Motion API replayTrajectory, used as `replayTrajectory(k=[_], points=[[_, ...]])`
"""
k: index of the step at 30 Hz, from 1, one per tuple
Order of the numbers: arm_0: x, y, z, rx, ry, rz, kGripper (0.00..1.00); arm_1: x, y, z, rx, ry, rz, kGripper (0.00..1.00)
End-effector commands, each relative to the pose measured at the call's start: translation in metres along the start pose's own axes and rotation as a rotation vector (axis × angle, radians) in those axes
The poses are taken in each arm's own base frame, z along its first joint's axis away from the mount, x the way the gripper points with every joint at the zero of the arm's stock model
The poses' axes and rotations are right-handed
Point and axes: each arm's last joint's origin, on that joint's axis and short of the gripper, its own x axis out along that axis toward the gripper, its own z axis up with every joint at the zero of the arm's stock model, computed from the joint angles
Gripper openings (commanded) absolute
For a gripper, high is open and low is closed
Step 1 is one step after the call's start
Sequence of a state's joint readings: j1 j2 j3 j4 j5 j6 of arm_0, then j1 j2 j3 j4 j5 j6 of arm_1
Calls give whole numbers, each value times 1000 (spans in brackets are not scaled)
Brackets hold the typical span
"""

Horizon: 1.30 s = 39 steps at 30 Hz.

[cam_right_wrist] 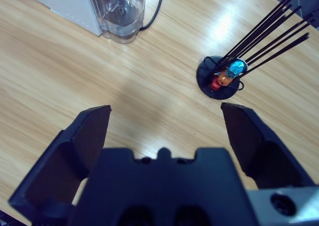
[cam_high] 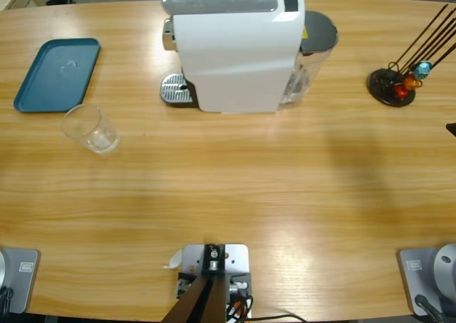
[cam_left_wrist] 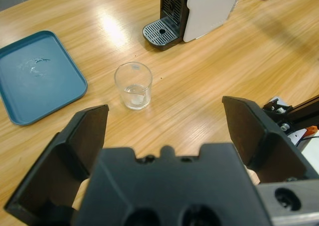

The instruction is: Pour coffee

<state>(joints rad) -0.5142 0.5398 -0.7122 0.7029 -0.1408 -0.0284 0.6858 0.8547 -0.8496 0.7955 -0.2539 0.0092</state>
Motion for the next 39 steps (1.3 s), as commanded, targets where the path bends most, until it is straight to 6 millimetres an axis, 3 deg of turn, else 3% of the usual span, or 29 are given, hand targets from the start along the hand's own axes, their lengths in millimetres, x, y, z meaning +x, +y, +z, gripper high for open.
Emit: replayTrajectory(k=[1,12,13,15,17,18,20,22,26,28,31,34,39], points=[[7,2,-5,-12,33,12,1000,5,1,-4,5,18,2,1000],[19,5,8,-16,94,52,1000,5,1,-4,4,20,3,1000],[18,5,16,-9,55,53,1000,5,1,-4,2,22,3,1000],[23,4,66,-105,80,57,1000,6,1,-4,2,25,2,1000],[46,5,129,-136,218,63,1000,8,2,-2,-3,34,3,1000],[57,4,150,-151,215,51,1000,9,2,-1,-4,42,5,1000],[80,6,178,-228,158,54,994,10,3,0,-6,46,6,1000],[109,9,193,-287,103,38,974,10,3,0,-5,45,6,1000],[178,16,208,-481,119,-7,929,10,2,0,-5,45,6,1000],[207,19,209,-578,159,-13,853,10,2,0,-6,44,6,1000],[248,22,214,-652,221,-38,908,10,2,0,-7,45,6,1000],[270,23,214,-659,240,-66,913,10,3,0,-7,45,7,1000],[287,22,210,-670,268,-115,895,13,3,3,-10,59,7,1000]])
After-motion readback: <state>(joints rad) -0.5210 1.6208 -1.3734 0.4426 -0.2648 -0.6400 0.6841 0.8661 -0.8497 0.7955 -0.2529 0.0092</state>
